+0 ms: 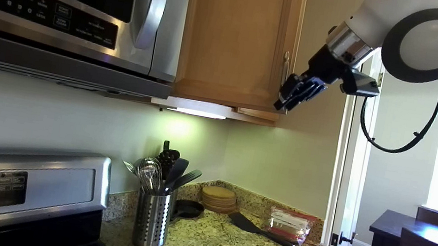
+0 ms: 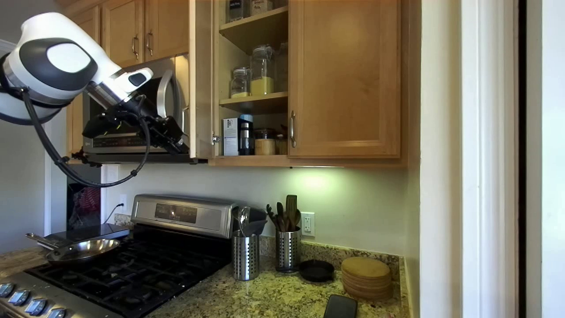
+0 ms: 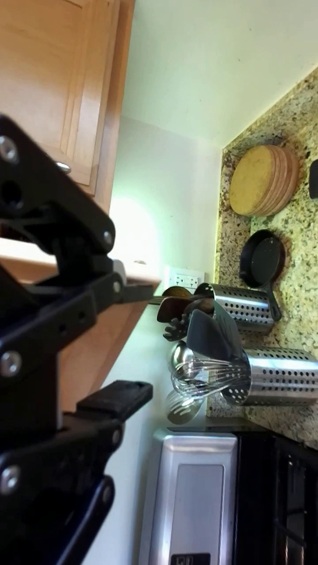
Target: Close the left cabinet door
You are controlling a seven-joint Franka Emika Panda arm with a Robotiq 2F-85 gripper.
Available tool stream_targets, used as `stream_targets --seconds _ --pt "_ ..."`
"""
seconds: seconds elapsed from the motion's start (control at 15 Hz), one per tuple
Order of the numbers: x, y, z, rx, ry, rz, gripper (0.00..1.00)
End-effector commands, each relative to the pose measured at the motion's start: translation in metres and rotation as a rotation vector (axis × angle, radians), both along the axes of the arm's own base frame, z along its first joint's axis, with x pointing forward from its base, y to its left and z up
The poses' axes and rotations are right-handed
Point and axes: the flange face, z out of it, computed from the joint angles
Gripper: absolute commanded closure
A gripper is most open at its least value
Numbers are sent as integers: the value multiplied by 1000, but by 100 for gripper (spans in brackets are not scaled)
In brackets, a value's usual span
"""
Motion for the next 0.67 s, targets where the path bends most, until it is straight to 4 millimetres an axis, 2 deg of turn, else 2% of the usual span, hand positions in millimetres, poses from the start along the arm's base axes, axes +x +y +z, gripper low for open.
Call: stream_targets --seconds 0.0,0.07,0.13,0.33,0.53,0.6 --pt "0 28 -18 59 43 44 70" --pt "-1 36 -19 69 48 54 66" --pt "-1 43 -17 60 32 43 67" --pt "5 49 -18 60 -26 -10 87" --pt "14 45 -8 36 -142 -87 96" --pt "18 43 -6 28 -168 -107 96"
